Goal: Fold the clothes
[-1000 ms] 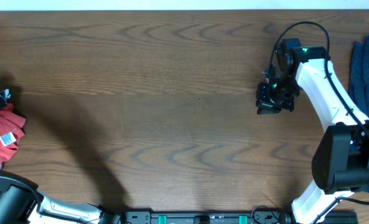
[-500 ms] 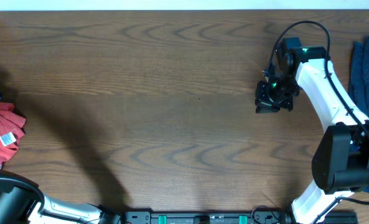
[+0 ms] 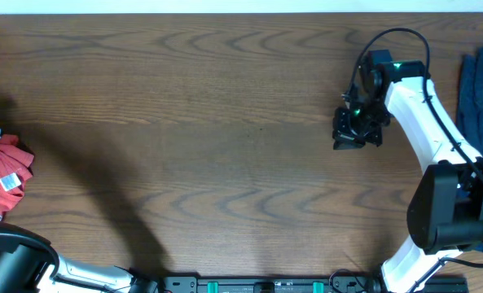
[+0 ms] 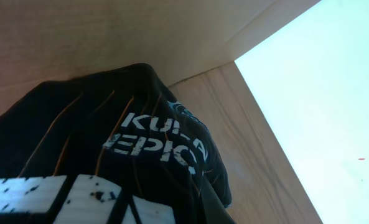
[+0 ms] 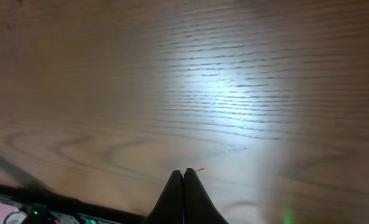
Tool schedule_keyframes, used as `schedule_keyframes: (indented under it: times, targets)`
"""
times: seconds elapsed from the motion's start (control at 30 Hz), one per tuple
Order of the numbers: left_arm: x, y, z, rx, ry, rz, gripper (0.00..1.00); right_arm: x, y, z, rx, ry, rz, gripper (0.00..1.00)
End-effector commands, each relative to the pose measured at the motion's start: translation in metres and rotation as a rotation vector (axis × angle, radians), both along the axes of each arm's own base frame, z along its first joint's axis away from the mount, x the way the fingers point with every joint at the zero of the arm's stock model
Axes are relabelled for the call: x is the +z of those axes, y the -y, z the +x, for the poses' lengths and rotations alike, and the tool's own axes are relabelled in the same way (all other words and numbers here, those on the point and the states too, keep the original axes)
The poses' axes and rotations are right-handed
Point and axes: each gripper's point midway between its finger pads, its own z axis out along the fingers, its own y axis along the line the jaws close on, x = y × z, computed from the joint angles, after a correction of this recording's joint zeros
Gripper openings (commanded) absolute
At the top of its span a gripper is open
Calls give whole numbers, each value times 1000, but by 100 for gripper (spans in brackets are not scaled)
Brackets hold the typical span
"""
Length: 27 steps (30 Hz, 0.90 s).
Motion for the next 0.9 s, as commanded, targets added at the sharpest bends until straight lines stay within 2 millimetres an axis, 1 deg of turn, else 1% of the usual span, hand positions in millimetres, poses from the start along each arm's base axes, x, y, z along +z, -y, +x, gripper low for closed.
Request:
schedule_keyframes:
  times: [0.0, 0.1, 0.3, 0.5, 0.63, 0.87]
  targets:
    - [-10, -7, -5, 28, -40, -8, 6, 1, -11, -4, 19, -7, 12, 1]
    - [-34, -7, -11, 54, -96, -63, 6, 1, -17, -7, 38, -13, 11, 1]
    - [-79, -3, -13, 52, -155, -176, 6, 1, -26, -12, 68, -18, 10, 1]
    - [-110, 2, -17, 52, -194, -255, 6, 1, -32, -14, 84, -20, 10, 1]
    - [-123, 5, -20, 53, -214, -296, 6, 2, -39, -16, 101, -21, 22, 1]
    - [-124, 7, -21, 58, -213, -314, 6, 1, -48, -16, 127, -3, 24, 1]
